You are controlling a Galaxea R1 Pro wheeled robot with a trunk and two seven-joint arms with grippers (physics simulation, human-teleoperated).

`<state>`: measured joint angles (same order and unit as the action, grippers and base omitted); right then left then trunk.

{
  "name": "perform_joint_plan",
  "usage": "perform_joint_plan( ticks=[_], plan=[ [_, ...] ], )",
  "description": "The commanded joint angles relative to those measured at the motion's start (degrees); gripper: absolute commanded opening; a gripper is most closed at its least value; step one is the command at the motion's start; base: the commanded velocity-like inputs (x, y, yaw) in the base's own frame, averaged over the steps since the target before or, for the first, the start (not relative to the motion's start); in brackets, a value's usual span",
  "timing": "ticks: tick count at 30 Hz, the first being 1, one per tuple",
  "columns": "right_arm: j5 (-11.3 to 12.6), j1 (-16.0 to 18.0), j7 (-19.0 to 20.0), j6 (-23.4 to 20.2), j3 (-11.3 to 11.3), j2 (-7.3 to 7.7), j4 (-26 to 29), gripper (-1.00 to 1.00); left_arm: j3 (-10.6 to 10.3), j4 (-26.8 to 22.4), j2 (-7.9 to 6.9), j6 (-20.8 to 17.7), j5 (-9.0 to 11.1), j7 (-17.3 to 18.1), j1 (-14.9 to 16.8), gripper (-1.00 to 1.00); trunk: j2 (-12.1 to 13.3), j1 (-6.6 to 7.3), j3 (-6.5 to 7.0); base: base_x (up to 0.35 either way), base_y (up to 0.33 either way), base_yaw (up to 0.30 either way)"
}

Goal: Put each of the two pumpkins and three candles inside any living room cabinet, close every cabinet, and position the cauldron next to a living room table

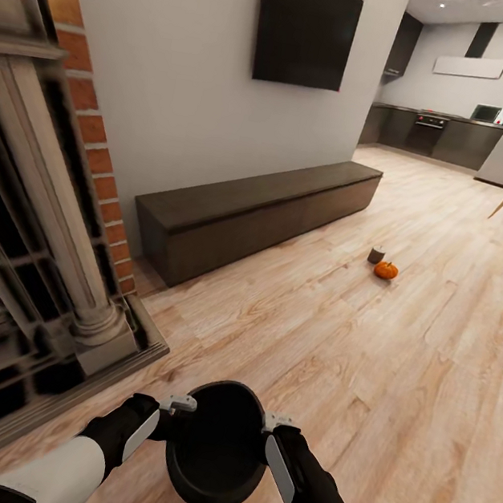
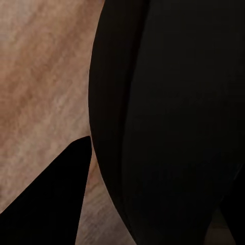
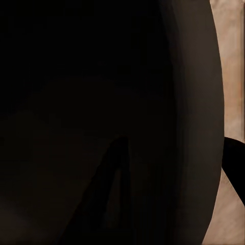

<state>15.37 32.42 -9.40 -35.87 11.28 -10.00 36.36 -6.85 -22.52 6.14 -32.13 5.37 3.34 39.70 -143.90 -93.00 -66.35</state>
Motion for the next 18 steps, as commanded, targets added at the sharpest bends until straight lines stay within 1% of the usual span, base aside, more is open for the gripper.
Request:
perform_joint_plan(
  ticks=[1,18],
  plan=[
    [1.4,0.0,-0.6,-0.1,0.2,0.0,0.0,-1.0,-0.6,-0.2,-0.06,-0.3,1.0,-0.2,0.0,-1.0,0.0,0.04,0.18,0.0,0.0,0.0],
    [1.4,0.0,-0.6,0.0,0.2,0.0,0.0,-1.0,-0.6,-0.3,-0.09,-0.4,1.1,-0.3,0.0,-1.0,0.2,0.48,3.95,0.0,0.0,0.0]
  ],
)
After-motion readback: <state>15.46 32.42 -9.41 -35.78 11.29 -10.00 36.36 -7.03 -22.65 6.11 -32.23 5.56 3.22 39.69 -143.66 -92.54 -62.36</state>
